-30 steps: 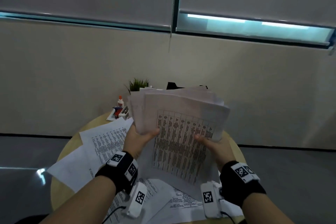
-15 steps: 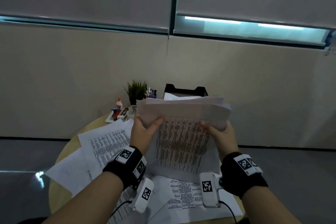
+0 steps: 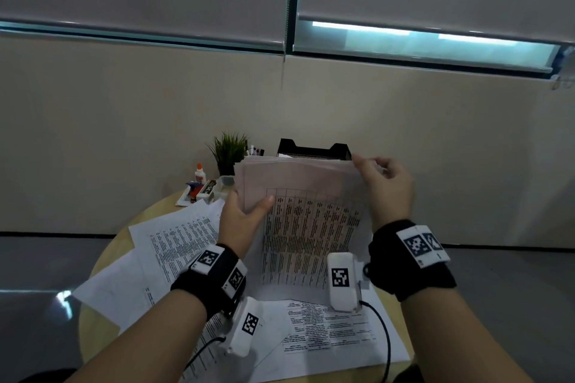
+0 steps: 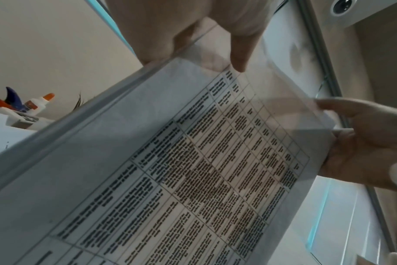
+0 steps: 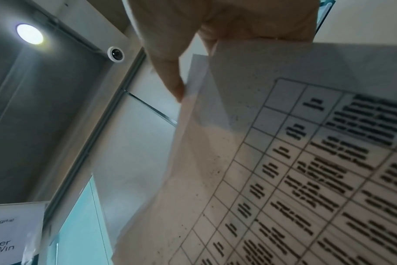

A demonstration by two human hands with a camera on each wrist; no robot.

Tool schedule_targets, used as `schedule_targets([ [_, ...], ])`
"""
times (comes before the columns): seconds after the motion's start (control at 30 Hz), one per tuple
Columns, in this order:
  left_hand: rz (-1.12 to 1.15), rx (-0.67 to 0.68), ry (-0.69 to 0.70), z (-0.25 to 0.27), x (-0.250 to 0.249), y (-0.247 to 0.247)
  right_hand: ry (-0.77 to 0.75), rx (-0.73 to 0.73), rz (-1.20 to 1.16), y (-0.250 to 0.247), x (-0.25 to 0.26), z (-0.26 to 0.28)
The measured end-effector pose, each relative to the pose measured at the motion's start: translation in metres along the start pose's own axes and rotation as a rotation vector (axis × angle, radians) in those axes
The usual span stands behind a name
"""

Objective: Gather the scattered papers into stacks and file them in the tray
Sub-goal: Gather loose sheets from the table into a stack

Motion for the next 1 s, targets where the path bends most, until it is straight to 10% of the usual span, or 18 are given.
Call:
schedule_targets([
  [0.2, -0.025, 0.072, 0.013, 0.000, -0.003, 0.001, -0.026, 0.017, -0.007, -0.001, -0.009, -0.004],
  [0.43, 0.009, 0.038, -0.021, -0.008, -0.001, -0.011, 0.107, 0.420, -0.051, -0.020, -0.051, 0.019],
  [0.7, -0.009, 0.054, -0.207, 0.012, 0.040, -0.016, 0.390, 0.419, -0.051, -0.023, -0.104, 0.052],
  [1.0, 0.001, -0.031, -0.046, 0.020, 0.019, -0.018, 0.348, 0.349, -0.253, -0.026, -0.082, 0.051],
])
Point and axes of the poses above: each hand's wrist, its own z-axis away from the middle knuckle, its own y-axis out of the palm, x = y × z, the point moved 3 cm from there along -z, towards the middle knuckle, and after that the axes turned 4 degrees about -x, right-handed, at the moved point
